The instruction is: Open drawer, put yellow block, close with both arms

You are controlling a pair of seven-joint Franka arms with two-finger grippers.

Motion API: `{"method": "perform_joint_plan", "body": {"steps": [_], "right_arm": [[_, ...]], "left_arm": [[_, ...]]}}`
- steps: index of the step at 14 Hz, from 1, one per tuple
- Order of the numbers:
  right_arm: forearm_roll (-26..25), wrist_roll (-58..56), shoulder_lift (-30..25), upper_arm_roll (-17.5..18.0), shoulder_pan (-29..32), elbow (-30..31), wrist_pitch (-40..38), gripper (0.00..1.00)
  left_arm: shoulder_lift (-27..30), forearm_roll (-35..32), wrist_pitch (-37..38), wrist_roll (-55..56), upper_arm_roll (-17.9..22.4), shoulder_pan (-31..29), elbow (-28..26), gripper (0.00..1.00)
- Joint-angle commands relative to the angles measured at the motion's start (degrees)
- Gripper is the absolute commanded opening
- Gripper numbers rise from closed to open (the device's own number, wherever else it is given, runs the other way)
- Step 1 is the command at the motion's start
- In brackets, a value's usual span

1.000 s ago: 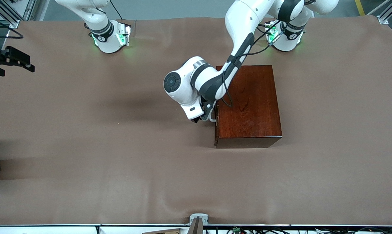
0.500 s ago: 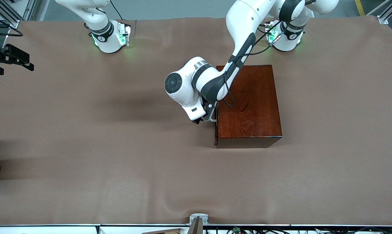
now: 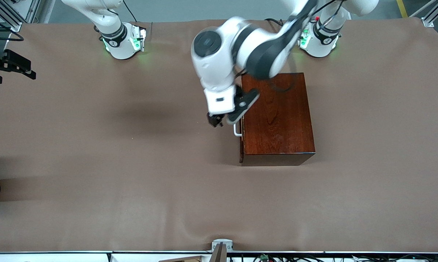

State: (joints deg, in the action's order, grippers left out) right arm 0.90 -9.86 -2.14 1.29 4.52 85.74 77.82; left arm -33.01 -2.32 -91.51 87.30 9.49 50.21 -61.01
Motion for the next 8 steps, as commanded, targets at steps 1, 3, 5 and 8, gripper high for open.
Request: {"method": "perform_joint_plan", "body": {"steps": [1,3,5,8], "right_arm": [[-0.99,-0.24,-1.2,0.29,0.4,0.57,0.32,1.0],[-1.08,-0.24,-1.2,0.29,0.49,0.48,0.32,1.0],[-1.08,-0.24,-1.2,0.29,0.4,0.48,0.32,1.0],[-1.08,-0.24,-0.94,0.21,0.66,-0.23,0.32,1.0]], "left_arm": [[6.1,-0.75,2.73,-12.01,-0.53,-3.53,-3.76,1.0],[11.28,-0.84,3.09,-19.4,-0.7,-6.77,-7.35,1.0],[16.9,-0.84,3.09,-31.51,-0.7,-9.58,-12.7,1.0],[24.29,-0.84,3.09,-42.52,-0.79,-14.77,-19.39,1.0]]}}
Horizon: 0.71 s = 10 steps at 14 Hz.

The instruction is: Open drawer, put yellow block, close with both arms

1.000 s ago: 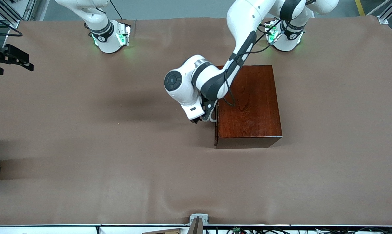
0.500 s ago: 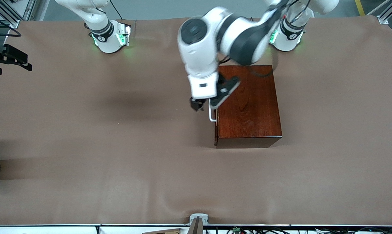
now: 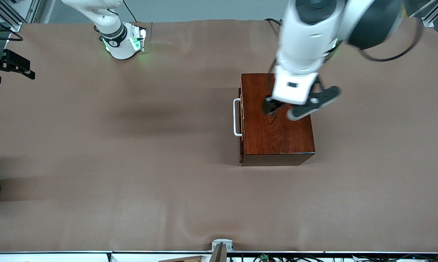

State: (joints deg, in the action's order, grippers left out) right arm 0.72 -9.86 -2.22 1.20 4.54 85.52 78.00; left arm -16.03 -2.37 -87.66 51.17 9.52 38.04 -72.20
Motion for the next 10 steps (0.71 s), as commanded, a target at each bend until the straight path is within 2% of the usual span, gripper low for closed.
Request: {"method": "perform_joint_plan", "body": {"steps": [1,5,10], "right_arm": [[-1.16,-0.25,-0.77,0.29,0.65,-0.09,0.05,1.0],[-1.69,-0.34,-0.69,0.38,0.56,-0.18,0.14,1.0],[-1.78,-0.25,-0.6,0.2,0.74,-0.18,0.14,1.0]], "left_arm": [[9.67,-0.79,-0.84,-10.61,-0.73,-4.45,-10.57,1.0],[17.77,-0.71,-0.84,-26.27,-1.0,-13.94,-18.66,1.0],[19.72,-0.71,-1.11,-37.89,-1.08,-21.51,-20.52,1.0]]}}
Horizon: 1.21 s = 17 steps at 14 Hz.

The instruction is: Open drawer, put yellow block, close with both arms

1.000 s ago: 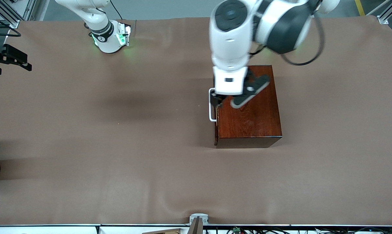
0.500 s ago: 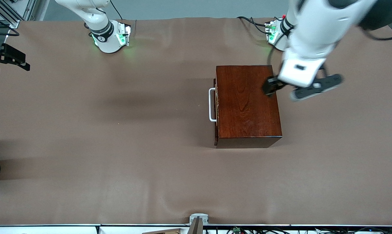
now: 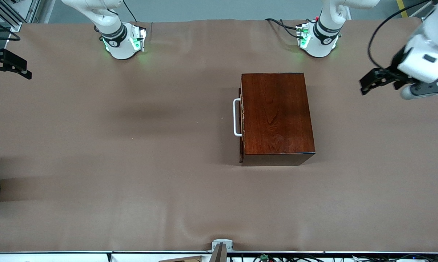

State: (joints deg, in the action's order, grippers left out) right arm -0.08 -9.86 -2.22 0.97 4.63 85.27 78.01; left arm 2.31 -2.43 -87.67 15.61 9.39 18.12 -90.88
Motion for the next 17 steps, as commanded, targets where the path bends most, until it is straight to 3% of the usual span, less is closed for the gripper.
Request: {"method": "perform_joint_plan", "body": {"steps": [1,6,9,11,13,17], "right_arm": [[-0.88,-0.16,-0.6,0.44,0.47,-0.02,0.21,1.0],[-0.88,-0.25,-0.6,0.44,0.47,0.07,0.12,1.0],[-0.88,-0.34,-0.6,0.44,0.47,0.07,0.12,1.0],[-0.8,-0.34,-0.6,0.44,0.56,0.07,0.12,1.0],[-0.8,-0.34,-0.6,0.44,0.39,0.07,0.12,1.0],[-0.71,-0.34,-0.6,0.44,0.47,0.07,0.12,1.0]], "left_arm": [[1.21,-0.65,-1.1,-2.77,-0.95,-2.56,-1.41,1.0],[-0.02,-0.74,-1.1,-7.25,-0.43,-3.26,0.61,1.0],[0.06,0.05,-2.59,-13.4,-1.21,-7.56,0.0,1.0],[0.06,0.32,-3.12,-13.68,-4.53,-11.16,-0.62,1.0],[0.06,0.32,-3.73,-13.59,-10.33,-16.6,-0.71,1.0],[-0.29,-0.2,-3.83,-14.29,-11.94,-18.74,0.43,1.0]]}}
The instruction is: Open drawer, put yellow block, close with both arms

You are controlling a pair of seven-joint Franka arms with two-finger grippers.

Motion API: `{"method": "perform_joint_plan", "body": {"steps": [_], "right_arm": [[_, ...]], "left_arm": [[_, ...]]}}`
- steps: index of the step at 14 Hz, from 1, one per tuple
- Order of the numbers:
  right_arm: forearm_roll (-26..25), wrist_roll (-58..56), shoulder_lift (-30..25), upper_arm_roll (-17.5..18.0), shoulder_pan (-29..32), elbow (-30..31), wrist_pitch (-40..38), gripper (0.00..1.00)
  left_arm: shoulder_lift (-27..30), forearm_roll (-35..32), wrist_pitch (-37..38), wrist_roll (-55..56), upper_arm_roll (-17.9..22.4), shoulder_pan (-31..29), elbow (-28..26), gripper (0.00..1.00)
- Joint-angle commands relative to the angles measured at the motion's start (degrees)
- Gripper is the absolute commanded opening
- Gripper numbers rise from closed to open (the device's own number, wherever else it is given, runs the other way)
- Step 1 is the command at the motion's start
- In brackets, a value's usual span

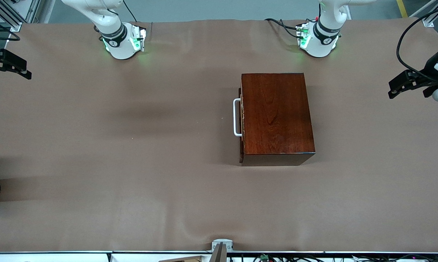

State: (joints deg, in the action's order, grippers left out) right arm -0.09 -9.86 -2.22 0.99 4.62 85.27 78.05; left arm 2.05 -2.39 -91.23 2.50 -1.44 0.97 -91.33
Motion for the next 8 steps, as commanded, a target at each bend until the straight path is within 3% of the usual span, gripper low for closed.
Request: {"method": "perform_joint_plan", "body": {"steps": [1,8], "right_arm": [[-0.79,-0.25,-0.6,0.42,0.56,0.07,0.08,1.0],[-0.79,-0.34,-0.6,0.42,0.48,0.07,0.0,1.0]], "left_arm": [[-0.29,-0.42,-0.27,-1.09,-1.02,-1.33,2.1,1.0],[-1.0,-0.51,2.02,-1.0,-1.11,-1.15,2.73,1.0]]}}
